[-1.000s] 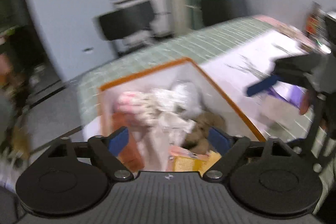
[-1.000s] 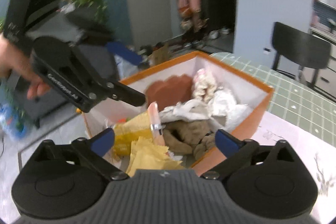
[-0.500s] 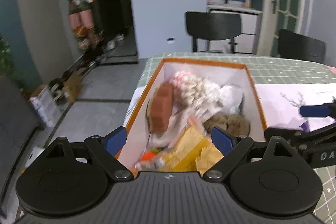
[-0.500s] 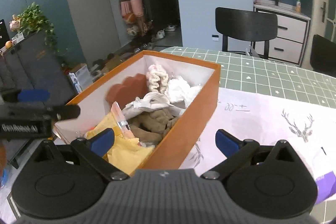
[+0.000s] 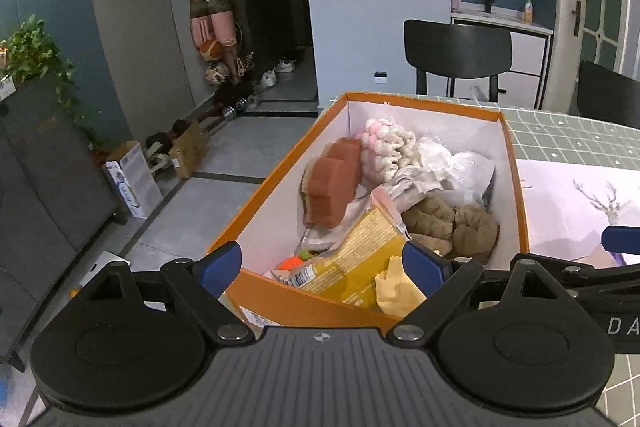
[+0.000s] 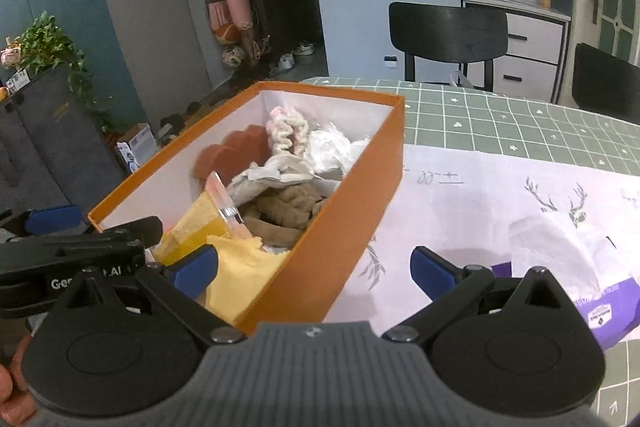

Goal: Organize soft objects

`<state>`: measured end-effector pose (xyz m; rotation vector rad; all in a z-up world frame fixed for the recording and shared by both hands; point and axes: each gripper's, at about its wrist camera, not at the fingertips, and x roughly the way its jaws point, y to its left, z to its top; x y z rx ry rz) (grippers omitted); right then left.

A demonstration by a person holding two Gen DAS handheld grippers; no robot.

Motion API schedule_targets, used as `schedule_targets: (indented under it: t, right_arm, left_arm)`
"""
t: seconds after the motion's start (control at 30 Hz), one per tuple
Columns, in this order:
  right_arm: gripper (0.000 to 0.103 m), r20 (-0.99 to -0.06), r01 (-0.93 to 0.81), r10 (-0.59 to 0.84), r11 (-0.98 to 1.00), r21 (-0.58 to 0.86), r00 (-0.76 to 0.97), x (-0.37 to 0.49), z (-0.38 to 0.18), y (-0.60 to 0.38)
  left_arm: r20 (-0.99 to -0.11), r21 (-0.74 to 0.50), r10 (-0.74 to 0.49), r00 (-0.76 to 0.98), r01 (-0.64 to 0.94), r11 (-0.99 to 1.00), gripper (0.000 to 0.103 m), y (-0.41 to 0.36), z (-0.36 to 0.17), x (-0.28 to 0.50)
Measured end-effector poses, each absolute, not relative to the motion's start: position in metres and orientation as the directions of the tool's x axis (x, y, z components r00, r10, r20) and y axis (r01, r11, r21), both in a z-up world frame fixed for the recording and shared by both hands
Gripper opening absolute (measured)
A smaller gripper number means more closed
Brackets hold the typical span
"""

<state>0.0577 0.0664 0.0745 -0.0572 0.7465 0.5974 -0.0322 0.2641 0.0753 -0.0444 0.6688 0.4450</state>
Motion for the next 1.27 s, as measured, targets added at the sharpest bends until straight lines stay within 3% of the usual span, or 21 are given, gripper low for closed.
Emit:
schedule_targets:
  t: [1.27]
  right_arm:
    - [0.100,-0.668,-0.517,0.466,0.844,0.141,0.579,0.0527,0.0683,0.0631]
  left_arm:
    - [-0.605,0.123,0.400,0.688,-0.415,0.901,0.103,0.2580,0.0716,-0.0388]
